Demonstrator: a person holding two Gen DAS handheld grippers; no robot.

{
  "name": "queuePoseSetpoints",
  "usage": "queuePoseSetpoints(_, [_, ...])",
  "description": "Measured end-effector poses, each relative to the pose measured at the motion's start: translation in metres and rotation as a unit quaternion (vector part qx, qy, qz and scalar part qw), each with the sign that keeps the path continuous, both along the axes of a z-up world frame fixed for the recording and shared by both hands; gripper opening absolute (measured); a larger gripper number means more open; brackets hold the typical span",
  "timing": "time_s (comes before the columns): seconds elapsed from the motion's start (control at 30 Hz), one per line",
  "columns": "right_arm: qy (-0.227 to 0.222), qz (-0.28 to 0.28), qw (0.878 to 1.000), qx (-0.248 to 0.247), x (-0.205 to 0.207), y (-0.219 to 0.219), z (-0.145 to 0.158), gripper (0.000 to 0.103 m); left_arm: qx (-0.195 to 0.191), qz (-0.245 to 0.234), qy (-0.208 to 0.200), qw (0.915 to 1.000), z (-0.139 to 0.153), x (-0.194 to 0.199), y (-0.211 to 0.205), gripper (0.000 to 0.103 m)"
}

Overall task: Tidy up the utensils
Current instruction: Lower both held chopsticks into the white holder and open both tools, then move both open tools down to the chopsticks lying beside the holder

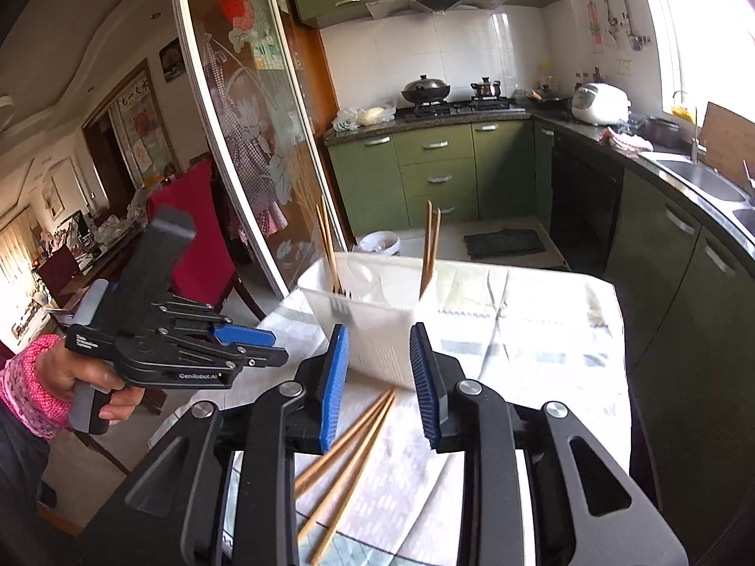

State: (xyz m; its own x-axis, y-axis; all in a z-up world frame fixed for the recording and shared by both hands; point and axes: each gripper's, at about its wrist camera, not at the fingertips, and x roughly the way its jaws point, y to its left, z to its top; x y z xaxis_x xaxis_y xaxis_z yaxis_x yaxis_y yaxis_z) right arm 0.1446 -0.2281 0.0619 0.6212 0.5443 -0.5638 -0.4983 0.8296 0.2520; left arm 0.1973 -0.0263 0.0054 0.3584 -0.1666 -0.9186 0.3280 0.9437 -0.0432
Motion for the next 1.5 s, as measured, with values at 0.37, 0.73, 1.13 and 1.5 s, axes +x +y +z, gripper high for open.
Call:
queuePoseSetpoints(0.37, [0.102, -0.029, 0.994, 0.027, -0.02, -0.046, -0.093, 0.028, 0.035, 0.002, 0.093, 0.9951, -0.099, 0.016, -0.02, 0.024])
queuePoseSetpoints(0.73, [0.134, -0.041, 0.989, 0.05, -0.009, -0.061, -0.117, 0.028, 0.07, -0.006, 0.104, 0.9921, -0.119, 0.026, -0.039, 0.017])
queuePoseSetpoints(1.13, [0.15, 0.005, 0.988, 0.02, 0.006, -0.007, -0.124, 0.031, 0.057, -0.003, 0.126, 0.9904, -0.127, 0.025, -0.044, 0.011])
queuePoseSetpoints(1.5, [0.171, 0.024, 0.984, -0.035, 0.018, 0.024, -0.136, 0.032, 0.069, 0.002, 0.136, 0.9883, -0.137, 0.03, -0.044, 0.008])
